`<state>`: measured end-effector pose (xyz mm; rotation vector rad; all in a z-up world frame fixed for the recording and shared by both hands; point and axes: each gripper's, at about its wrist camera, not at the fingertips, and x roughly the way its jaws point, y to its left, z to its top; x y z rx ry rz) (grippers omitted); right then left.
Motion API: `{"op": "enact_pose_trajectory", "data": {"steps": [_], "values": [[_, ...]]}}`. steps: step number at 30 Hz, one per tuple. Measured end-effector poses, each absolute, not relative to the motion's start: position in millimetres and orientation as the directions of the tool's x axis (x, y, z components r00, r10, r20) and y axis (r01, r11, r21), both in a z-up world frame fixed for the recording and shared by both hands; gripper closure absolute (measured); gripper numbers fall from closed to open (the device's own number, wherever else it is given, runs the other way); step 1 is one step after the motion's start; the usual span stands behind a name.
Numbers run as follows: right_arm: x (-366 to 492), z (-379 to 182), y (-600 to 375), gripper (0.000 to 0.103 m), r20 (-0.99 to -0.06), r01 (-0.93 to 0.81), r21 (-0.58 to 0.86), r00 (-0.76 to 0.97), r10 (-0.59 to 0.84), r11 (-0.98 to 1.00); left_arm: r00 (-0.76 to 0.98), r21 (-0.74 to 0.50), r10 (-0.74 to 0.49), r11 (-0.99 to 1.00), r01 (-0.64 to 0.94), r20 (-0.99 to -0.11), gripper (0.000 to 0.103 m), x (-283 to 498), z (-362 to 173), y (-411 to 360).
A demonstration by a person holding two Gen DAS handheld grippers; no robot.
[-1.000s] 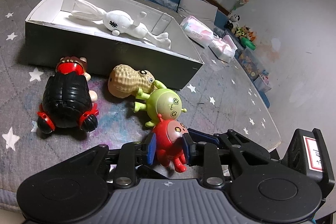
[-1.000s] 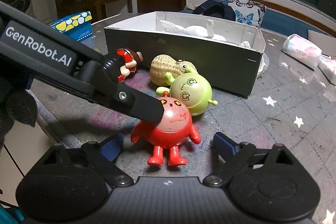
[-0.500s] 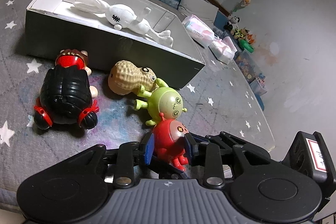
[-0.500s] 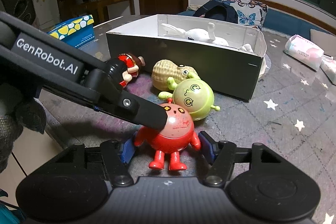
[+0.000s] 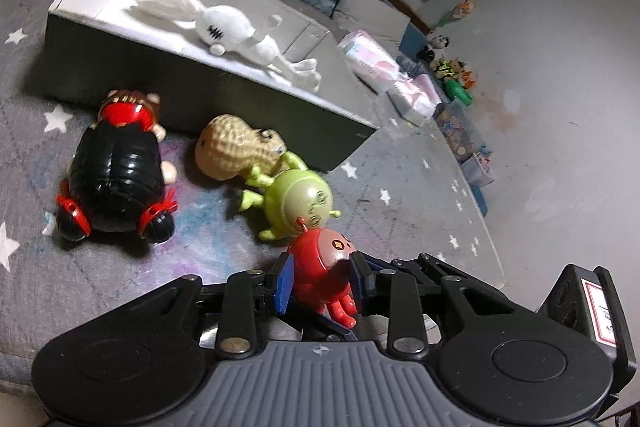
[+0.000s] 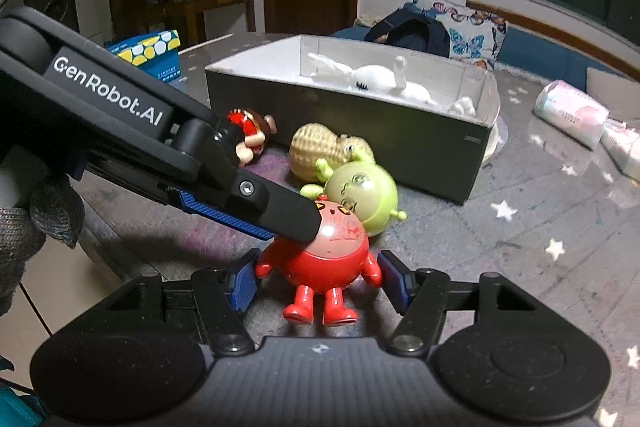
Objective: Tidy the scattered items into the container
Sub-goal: 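Carry the red toy with the left gripper and release it into the box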
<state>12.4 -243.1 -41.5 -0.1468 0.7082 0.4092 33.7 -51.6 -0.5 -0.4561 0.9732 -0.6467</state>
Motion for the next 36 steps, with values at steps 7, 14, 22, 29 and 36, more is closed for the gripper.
{"op": "enact_pose_trajectory", "data": {"steps": [7, 14, 22, 29, 36], "values": [[15, -10, -250, 0.039, -0.609, -0.4, -0.04, 0.736, 0.295, 0.916, 0.432, -0.621, -0.712, 0.699, 0.355, -0.553, 0.071, 40, 26, -58], [47, 17, -254, 0.039, -0.56, -0.385, -0.092, 0.783, 0.271, 0.918, 0.479, -0.609, -0.719, 0.689, 0.394, -0.503, 0.071, 71, 53, -68], [110, 25, -246, 0.039, -0.544, -0.37, -0.143, 0.804, 0.239, 0.918, 0.518, -0.615, -0.71, 0.691, 0.379, -0.478, 0.071, 134, 59, -70], [171, 7, -237, 0.039, -0.582, -0.351, -0.149, 0.787, 0.204, 0.925, 0.506, -0.639, -0.7, 0.696, 0.326, -0.504, 0.071, 192, 37, -69], [216, -15, -229, 0.039, -0.644, -0.324, -0.182, 0.753, 0.136, 0.928, 0.475, -0.652, -0.701, 0.698, 0.298, -0.533, 0.071, 230, 13, -71]]}}
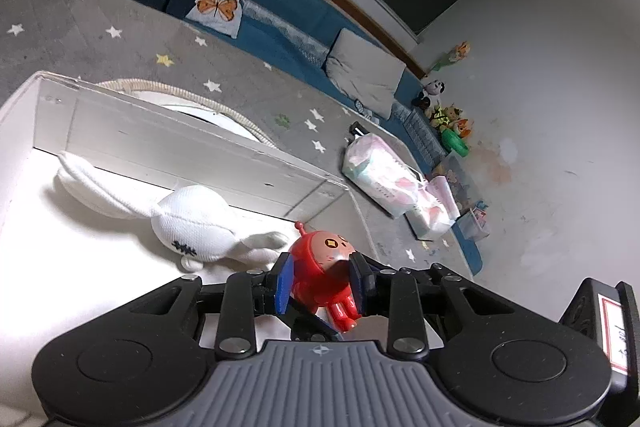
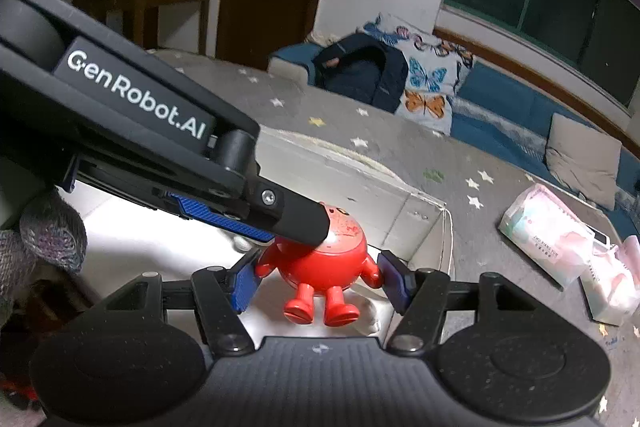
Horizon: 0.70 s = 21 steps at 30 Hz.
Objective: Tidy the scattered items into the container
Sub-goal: 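Carry the red toy with the left gripper and release it into the box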
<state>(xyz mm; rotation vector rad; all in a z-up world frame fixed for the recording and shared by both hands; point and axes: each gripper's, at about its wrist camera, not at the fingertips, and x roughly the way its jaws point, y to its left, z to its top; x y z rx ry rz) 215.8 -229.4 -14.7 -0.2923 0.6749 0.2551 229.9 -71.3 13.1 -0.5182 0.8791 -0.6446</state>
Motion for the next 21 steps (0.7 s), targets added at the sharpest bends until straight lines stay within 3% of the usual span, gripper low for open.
{"op": "enact_pose_trajectory", "data": {"steps": [21], "values": [[242, -30, -224, 0.039, -0.776, -0.325, -0.2, 0.628, 0.053, 0.924, 0.418, -0.674, -0.711, 0.69, 0.263, -0.565, 0.07, 256, -11, -78]]}}
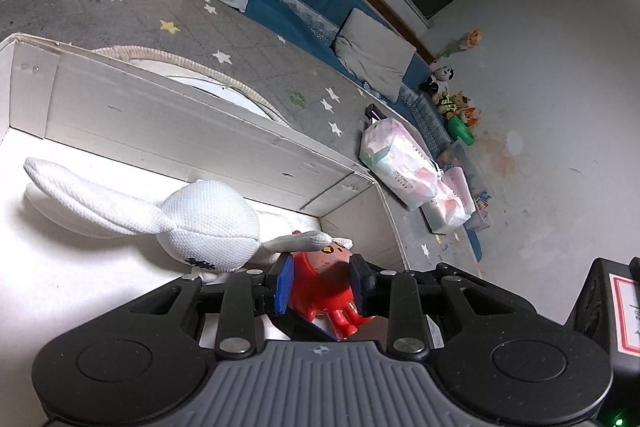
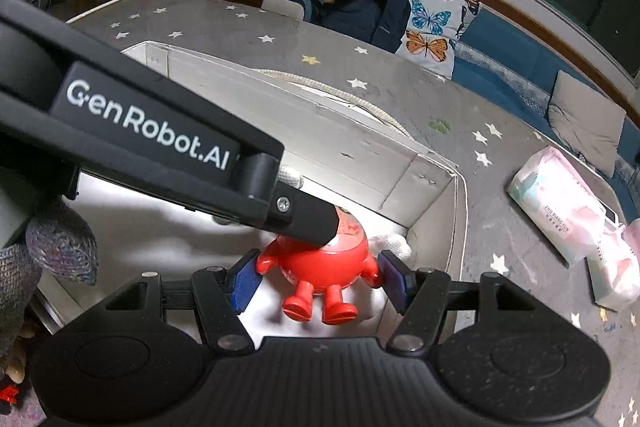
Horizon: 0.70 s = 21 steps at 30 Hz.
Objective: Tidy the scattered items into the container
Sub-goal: 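Carry the red toy with the left gripper and release it into the box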
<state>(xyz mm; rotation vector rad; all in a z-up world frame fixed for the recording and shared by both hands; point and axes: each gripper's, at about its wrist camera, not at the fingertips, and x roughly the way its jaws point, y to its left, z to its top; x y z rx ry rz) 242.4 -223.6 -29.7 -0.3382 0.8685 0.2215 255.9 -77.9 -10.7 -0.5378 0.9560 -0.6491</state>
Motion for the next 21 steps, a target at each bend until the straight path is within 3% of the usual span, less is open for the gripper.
{"op": "enact_pose_trajectory", "data": {"steps": [21], "values": [[228, -16, -233, 0.038, -0.735, -0.31, -0.142, 0.669, 0.109, 0.94, 0.454, -0.638, -0.692, 0.711, 0.296, -0.561, 0.071, 242, 4, -80]]}}
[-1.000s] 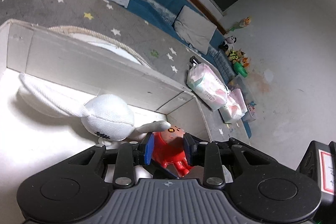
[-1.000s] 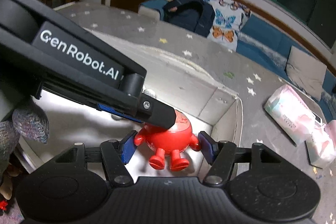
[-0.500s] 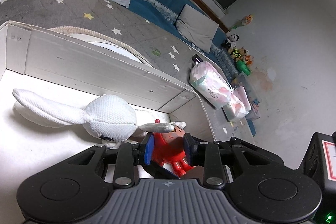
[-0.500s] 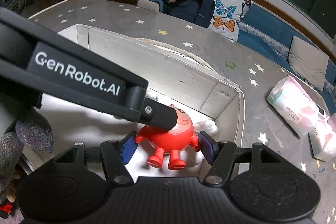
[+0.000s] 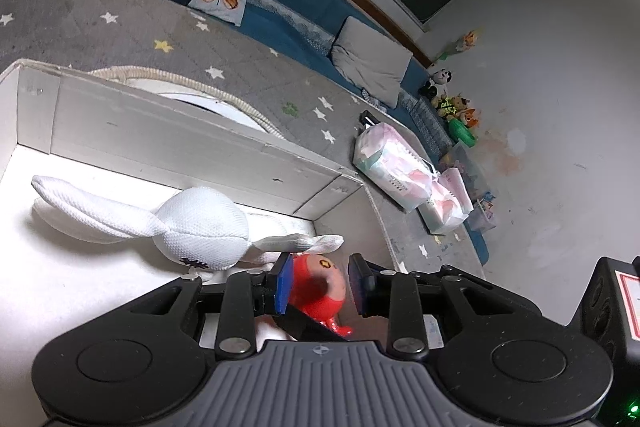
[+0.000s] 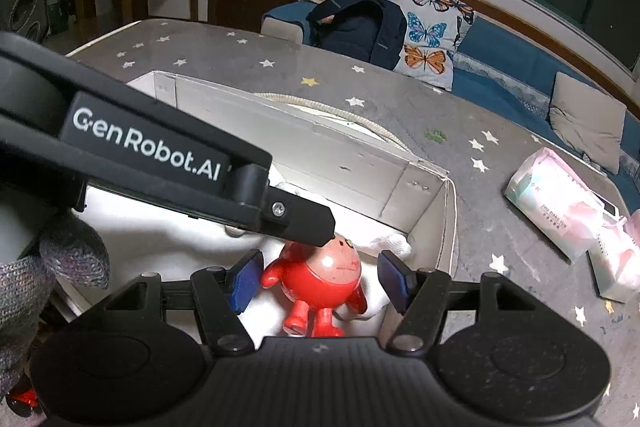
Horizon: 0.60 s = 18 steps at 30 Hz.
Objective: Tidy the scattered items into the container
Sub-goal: 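Carry the red toy with the left gripper and release it into the box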
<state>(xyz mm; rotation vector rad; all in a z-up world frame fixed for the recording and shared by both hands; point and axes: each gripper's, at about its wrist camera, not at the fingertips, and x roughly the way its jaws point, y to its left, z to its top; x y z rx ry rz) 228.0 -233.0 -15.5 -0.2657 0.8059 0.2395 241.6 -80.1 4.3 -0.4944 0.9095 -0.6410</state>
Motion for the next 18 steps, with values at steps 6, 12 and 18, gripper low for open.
{"op": "enact_pose_trajectory", "data": {"steps": [6, 12, 18], "values": [[222, -9, -234, 0.038, -0.722, -0.299, -0.136, 0.683, 0.113, 0.944, 0.465, -0.637, -0.695, 0.708, 0.305, -0.549, 0.07, 237, 11, -80], [220, -7, -236, 0.038, -0.717, -0.289, -0.147, 0.69, 0.1, 0.946, 0.472, -0.634, -0.694, 0.708, 0.311, -0.544, 0.07, 232, 16, -79], [214, -4, -239, 0.038, -0.711, -0.281, -0.139, 0.696, 0.102, 0.95, 0.49, -0.62, -0.688, 0.714, 0.325, -0.535, 0.07, 217, 24, -74]]}}
